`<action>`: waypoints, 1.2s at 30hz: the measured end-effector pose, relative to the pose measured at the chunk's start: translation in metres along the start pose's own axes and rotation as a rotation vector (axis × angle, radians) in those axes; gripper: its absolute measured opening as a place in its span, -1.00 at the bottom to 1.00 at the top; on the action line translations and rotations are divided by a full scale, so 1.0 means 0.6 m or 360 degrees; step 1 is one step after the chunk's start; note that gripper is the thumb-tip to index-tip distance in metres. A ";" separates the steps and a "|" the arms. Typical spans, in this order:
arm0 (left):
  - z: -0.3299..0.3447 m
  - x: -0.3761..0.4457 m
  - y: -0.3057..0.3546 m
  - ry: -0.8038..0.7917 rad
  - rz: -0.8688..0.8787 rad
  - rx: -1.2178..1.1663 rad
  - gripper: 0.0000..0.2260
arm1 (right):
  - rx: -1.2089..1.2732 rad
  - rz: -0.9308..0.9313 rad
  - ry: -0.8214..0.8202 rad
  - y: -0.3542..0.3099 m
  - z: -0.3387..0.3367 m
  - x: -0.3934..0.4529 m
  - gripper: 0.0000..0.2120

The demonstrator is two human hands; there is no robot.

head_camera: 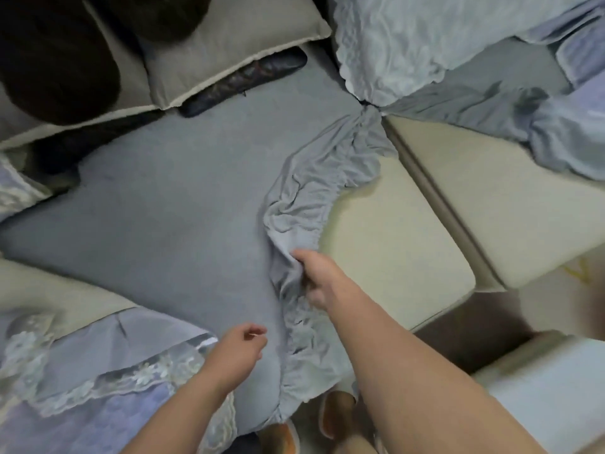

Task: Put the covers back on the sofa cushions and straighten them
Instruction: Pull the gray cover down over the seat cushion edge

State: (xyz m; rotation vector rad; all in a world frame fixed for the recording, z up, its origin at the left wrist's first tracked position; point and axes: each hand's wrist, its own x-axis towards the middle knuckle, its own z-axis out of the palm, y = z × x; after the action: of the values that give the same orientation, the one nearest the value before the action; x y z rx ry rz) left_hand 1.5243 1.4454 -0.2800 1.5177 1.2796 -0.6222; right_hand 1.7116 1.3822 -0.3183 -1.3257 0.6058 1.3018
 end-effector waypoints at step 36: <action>0.446 0.086 0.595 -0.0185 0.1446 0.3042 -0.23 | 0.0525 -0.0087 -0.0496 0.000 -0.600 -0.156 -0.45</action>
State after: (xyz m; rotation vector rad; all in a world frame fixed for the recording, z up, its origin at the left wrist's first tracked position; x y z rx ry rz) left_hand 1.9282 1.2492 -0.2897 3.0503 -0.6938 -1.3145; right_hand 1.8077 1.0226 -0.3182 -0.8448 0.5340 1.2685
